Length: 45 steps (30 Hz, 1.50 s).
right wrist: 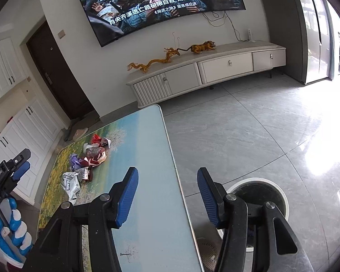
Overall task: Collect trash
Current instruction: 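Move both tools back to the remaining trash on the table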
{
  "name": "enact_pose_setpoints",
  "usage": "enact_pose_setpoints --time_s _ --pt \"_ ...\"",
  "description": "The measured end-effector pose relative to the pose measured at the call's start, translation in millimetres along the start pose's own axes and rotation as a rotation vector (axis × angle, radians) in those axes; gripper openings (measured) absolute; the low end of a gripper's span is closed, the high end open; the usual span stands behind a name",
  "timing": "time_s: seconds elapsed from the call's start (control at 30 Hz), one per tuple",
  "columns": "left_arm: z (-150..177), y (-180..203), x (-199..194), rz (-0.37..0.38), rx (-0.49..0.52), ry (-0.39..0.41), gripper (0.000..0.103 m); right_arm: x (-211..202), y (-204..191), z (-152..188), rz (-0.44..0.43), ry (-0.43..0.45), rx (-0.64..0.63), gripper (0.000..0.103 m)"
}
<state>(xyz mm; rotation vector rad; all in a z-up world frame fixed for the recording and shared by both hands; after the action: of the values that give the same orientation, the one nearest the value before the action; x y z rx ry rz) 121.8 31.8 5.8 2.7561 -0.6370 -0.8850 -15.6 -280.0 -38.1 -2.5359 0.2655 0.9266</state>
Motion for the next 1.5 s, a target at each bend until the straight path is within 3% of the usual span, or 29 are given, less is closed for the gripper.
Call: enact_pose_setpoints --time_s 0.33,0.83,1.5 --pt "0 -40 12 -0.075 -0.061 -0.021 0.070 25 -41 -13 -0.060 -0.016 -0.057 0.052" --pt "25 -82 47 -0.184 -0.101 -0.108 0.070 80 -97 -18 -0.191 -0.082 -0.139 0.052" --pt "56 -130 78 -0.280 -0.198 -0.170 0.073 156 -121 -14 -0.309 -0.186 -0.169 0.052"
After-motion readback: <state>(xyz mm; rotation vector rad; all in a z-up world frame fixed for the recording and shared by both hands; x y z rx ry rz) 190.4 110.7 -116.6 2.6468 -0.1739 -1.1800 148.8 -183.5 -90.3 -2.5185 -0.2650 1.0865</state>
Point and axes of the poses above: each gripper's, at about its wrist camera, not at the fingertips, and x roughly the way its jaws point, y to its right, z to its underside, the point moved 6 cm from there along x, roughly the way its jaws point, and after that the axes turned 2 degrees about x, right-handed, at the moved point
